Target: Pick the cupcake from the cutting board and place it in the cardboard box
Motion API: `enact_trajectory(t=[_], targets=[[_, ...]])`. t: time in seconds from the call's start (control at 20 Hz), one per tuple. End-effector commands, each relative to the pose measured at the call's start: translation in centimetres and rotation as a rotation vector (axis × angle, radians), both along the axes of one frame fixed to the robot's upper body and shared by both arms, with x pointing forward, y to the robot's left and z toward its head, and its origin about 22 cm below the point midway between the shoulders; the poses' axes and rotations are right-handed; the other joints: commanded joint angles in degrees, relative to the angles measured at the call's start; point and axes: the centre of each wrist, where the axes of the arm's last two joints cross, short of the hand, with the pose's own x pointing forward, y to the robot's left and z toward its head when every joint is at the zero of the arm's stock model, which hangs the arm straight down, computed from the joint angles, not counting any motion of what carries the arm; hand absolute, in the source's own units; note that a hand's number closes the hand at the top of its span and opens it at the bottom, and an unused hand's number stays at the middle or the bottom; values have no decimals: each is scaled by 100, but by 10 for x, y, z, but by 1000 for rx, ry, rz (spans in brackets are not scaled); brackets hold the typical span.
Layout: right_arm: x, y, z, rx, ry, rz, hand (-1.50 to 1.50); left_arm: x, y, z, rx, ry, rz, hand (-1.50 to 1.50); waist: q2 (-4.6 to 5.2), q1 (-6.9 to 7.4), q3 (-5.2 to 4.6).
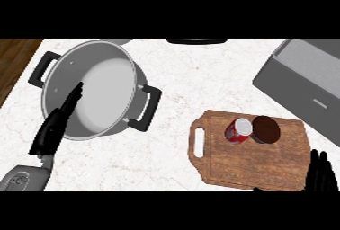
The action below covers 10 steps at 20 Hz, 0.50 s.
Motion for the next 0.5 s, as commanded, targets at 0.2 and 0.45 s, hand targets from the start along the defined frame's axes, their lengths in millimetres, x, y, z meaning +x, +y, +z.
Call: enact_trajectory(t=[0.2,0.45], targets=[[37,0,6,-79,-18,-16,-150,-2,8,-28,-17,92,17,0,62,-58,-77],[55,4,-9,-47,52,9,-150,-4,-3,-29,-9,73,6,0,57,-48,-74]])
